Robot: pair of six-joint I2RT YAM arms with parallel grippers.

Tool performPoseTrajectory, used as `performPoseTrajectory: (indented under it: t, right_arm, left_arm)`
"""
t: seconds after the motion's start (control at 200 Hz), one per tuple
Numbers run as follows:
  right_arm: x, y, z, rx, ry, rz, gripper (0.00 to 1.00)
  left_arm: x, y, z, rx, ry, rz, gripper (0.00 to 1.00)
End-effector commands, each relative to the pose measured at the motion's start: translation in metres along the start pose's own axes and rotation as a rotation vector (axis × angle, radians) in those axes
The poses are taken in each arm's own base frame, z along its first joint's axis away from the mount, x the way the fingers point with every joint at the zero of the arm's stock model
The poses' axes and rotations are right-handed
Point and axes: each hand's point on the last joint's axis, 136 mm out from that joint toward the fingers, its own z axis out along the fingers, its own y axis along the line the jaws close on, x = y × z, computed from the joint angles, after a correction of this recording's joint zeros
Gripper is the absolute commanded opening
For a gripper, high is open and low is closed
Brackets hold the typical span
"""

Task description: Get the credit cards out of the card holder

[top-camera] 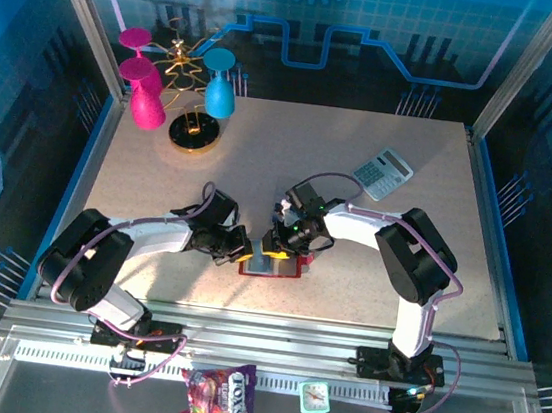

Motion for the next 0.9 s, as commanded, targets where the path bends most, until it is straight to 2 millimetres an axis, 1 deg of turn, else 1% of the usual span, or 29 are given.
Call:
performPoseTrajectory:
  t: [0.0,0.465,0.7,0.896]
  right_arm:
    - [0.006,-0.005,-0.004,0.064,0.002,-0.007,0.34]
    - [0.003,0.004,-0.017,0.069,-0.018,-0.032,0.36]
    - [0.005,0.006,-0.02,0.042,-0.025,-0.026,0.35]
    - [0.006,0.003,-0.023,0.027,-0.036,-0.015,0.35]
  left_arm:
    - [0.0,-0.003,0.0,0.006,0.021,0.016,0.07]
    - [-0.001,-0.005,-0.001,0.011,0.018,0.016,0.07]
    - [-0.003,-0.01,-0.003,0.019,0.014,0.027,0.07]
    - [-0.003,-0.013,-0.003,0.026,0.018,0.03,0.07]
